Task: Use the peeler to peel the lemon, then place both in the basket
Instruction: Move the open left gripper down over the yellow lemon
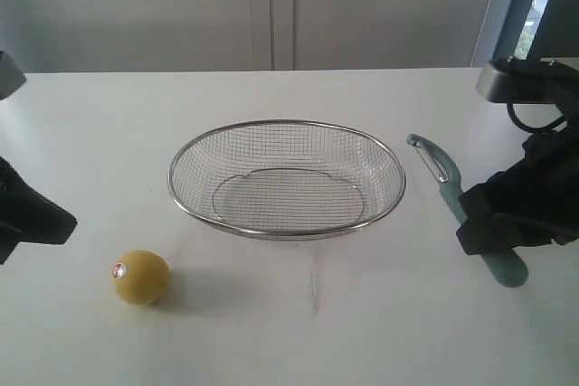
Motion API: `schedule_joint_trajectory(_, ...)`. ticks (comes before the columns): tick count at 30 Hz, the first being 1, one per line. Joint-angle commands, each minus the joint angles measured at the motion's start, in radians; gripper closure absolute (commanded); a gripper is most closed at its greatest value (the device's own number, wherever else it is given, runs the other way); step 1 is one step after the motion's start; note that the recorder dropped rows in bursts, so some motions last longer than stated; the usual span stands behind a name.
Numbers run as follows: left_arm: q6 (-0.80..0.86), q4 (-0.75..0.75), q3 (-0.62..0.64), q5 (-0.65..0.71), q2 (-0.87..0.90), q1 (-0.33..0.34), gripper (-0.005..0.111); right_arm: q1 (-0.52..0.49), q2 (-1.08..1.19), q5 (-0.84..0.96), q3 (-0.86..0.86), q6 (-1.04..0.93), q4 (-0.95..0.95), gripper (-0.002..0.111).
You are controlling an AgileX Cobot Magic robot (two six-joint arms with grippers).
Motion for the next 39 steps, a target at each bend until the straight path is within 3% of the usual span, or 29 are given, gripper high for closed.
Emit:
schedule_joint_trajectory(1,-0.013,0.013,-0.026,0.034,0.093,-0.003,0.107,-0.005,-0.005,-0.009,0.003,-0.012,0.004,0.108)
schedule_joint_trajectory(4,-0.006,0.047,-0.026,0.021,0.149,-0.003,0.107,-0.005,-0.005,-0.009,0.003,-0.012,0.004,0.108)
schedule_joint_trajectory(7,0.135,0.065,-0.026,-0.003,0.184,-0.003,0.107,-0.005,-0.005,-0.009,0.003,-0.012,0.004,0.108)
schedule_joint_trajectory(11,0.634,0.024,-0.026,-0.022,0.235,-0.003,0.107,-0.005,-0.005,-0.01,0.003,-0.012,0.004,0.108)
schedule_joint_trajectory(15,1.022,-0.035,-0.026,-0.13,0.274,-0.003,0.107,-0.005,-0.005,-0.01,0.003,-0.012,0.004,0.108)
schedule_joint_trajectory(20,1.251,-0.056,-0.026,-0.168,0.306,-0.003,0.105,-0.005,-0.005,-0.01,0.003,-0.012,0.004,0.108)
schedule_joint_trajectory(24,1.251,-0.088,-0.026,-0.152,0.311,-0.003,0.086,-0.005,-0.005,-0.01,0.003,-0.012,0.004,0.108)
schedule_joint_trajectory(31,1.253,-0.103,-0.026,-0.149,0.311,-0.003,0.017,-0.005,-0.005,-0.01,0.003,-0.012,0.004,0.108)
schedule_joint_trajectory(33,1.253,-0.103,-0.026,-0.149,0.311,-0.003,0.011,-0.005,-0.005,-0.01,0.003,-0.012,0.004,0.108)
schedule_joint_trajectory(39,1.253,-0.158,-0.026,-0.143,0.311,-0.003,0.011,-0.005,-0.005,-0.01,0.003,-0.012,0.004,0.108)
